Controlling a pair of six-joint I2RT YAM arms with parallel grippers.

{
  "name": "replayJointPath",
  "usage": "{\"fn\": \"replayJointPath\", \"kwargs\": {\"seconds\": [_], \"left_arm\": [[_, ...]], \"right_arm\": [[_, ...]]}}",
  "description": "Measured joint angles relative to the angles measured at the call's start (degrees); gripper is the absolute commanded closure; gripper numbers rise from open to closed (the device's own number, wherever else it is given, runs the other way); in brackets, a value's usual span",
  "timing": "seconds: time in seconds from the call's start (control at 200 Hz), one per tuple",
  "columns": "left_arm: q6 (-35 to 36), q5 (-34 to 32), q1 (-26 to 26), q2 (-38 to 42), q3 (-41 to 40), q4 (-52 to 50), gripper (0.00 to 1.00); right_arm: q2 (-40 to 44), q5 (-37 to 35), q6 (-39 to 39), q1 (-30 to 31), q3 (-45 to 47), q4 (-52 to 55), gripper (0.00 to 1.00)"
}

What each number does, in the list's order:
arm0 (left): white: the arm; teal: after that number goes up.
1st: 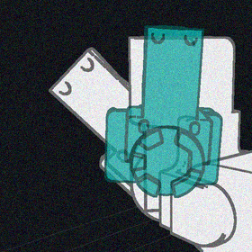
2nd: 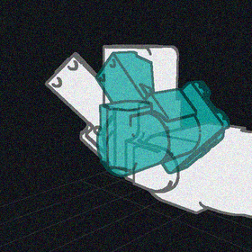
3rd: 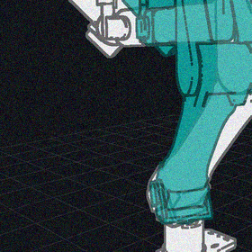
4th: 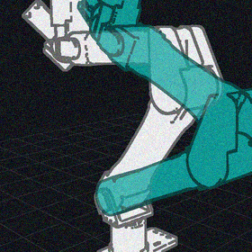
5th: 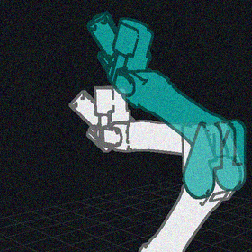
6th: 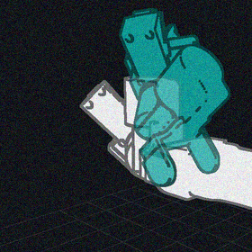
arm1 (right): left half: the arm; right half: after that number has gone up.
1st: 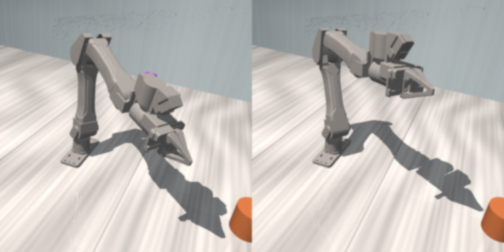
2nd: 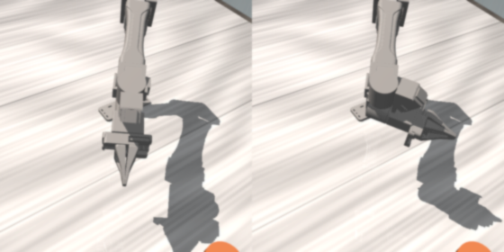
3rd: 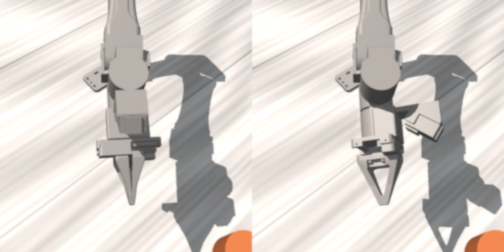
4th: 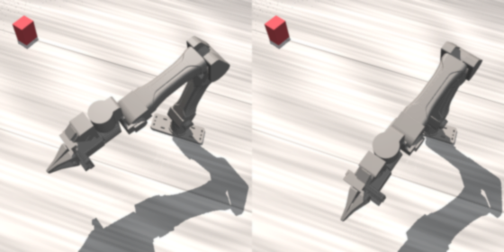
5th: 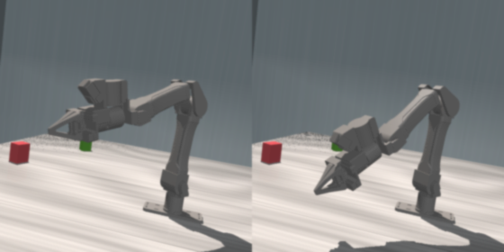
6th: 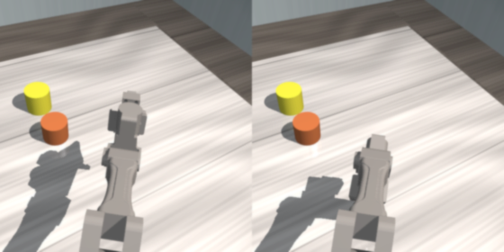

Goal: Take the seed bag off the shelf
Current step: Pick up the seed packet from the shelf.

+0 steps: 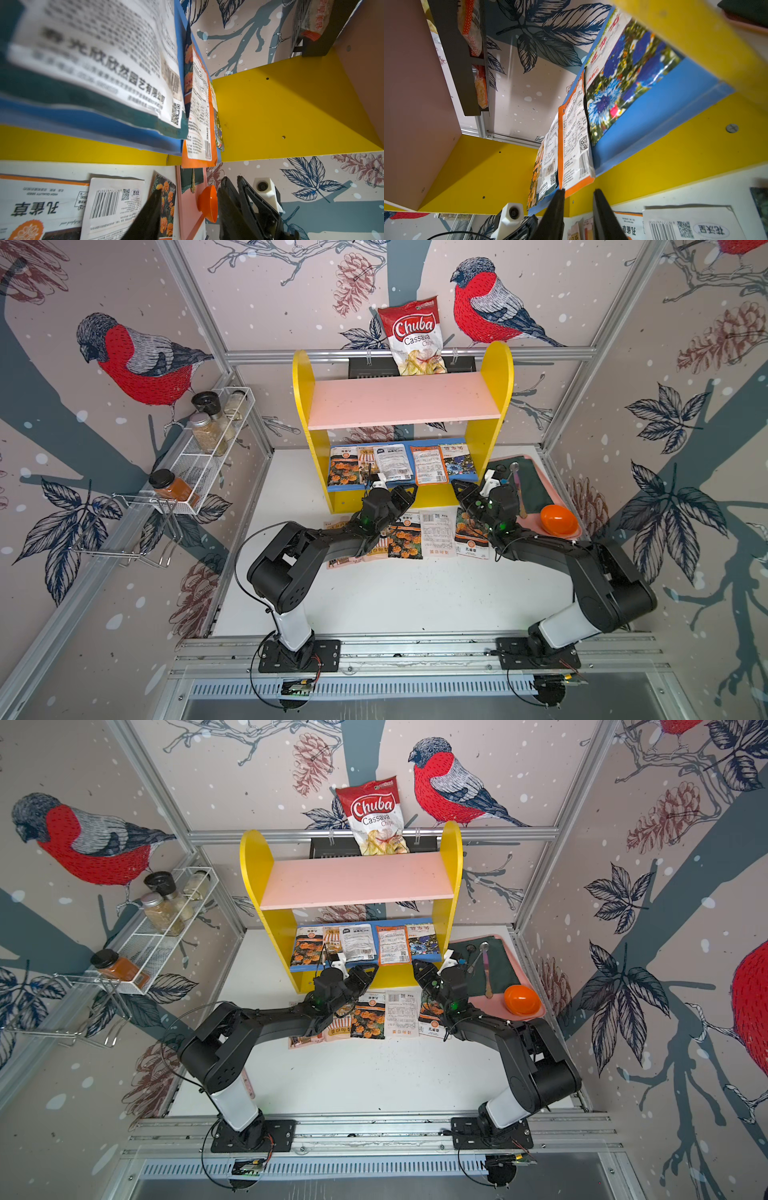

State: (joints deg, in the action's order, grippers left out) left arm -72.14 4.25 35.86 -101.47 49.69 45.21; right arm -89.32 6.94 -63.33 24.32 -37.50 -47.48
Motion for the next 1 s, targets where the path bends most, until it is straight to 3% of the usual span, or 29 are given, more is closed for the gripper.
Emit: {"fn": "replayJointPath", "kwargs": {"seconds": [1.001], "left_arm": [[-5.44, -2.91, 1.07, -5.88, 4.39, 4.2, 0.6]], "right_arm": [[-7.39, -2.4, -3.08, 2.27, -3.78, -3.08, 0.79]]}}
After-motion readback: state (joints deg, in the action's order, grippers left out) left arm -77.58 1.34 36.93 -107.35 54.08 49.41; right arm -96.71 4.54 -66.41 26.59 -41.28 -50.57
